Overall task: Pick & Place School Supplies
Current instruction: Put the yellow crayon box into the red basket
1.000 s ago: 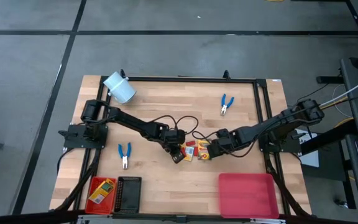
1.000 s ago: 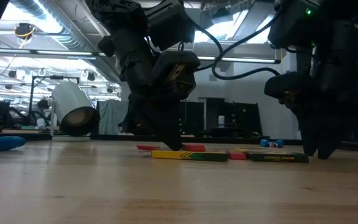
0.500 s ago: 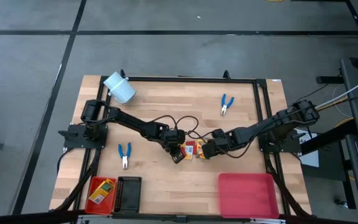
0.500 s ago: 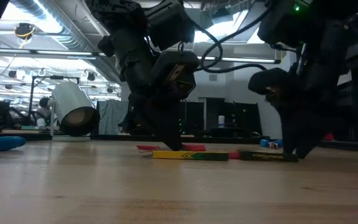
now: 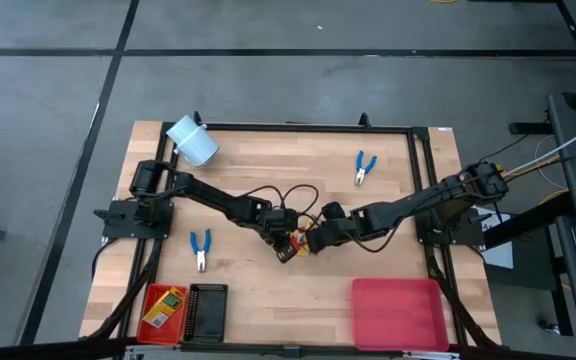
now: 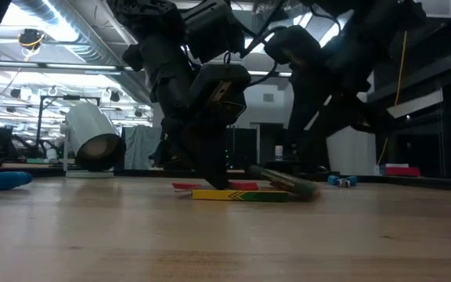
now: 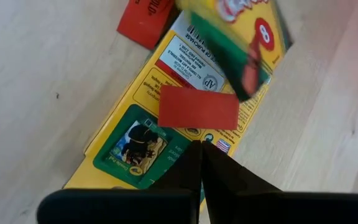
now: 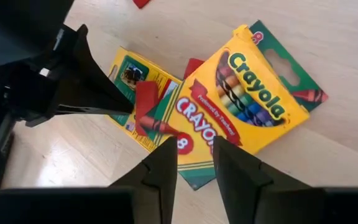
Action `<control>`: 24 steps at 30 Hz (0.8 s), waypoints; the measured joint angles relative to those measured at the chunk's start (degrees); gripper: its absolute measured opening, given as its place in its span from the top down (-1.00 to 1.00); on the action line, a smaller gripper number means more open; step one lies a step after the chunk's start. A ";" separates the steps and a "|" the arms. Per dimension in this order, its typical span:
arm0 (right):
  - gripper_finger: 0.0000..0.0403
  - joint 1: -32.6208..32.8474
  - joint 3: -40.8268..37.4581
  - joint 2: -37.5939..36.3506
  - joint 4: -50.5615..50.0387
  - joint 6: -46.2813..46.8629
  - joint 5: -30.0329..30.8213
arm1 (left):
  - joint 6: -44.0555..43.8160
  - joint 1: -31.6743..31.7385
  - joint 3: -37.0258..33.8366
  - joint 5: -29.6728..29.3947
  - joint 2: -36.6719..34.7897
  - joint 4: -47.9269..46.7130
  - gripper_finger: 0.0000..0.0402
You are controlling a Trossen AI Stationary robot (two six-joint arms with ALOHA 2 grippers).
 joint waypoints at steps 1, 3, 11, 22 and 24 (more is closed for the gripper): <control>0.47 -0.02 0.02 0.00 -0.04 0.01 0.04 | 0.02 0.01 0.00 0.04 -0.01 0.00 0.99; 0.47 0.00 0.04 0.00 -0.43 0.02 0.41 | 0.33 0.01 0.00 0.05 -0.01 0.00 0.99; 0.47 0.77 0.11 -0.04 -0.50 0.40 0.47 | 5.41 0.03 -0.18 -2.62 -3.20 -3.77 0.87; 0.47 1.20 0.17 -0.13 -4.95 3.27 1.54 | 5.66 1.61 -0.13 3.68 -7.99 4.28 0.38; 0.47 1.40 0.17 -0.13 -6.68 3.40 1.60 | 3.70 2.66 -0.05 6.11 -7.66 8.85 0.30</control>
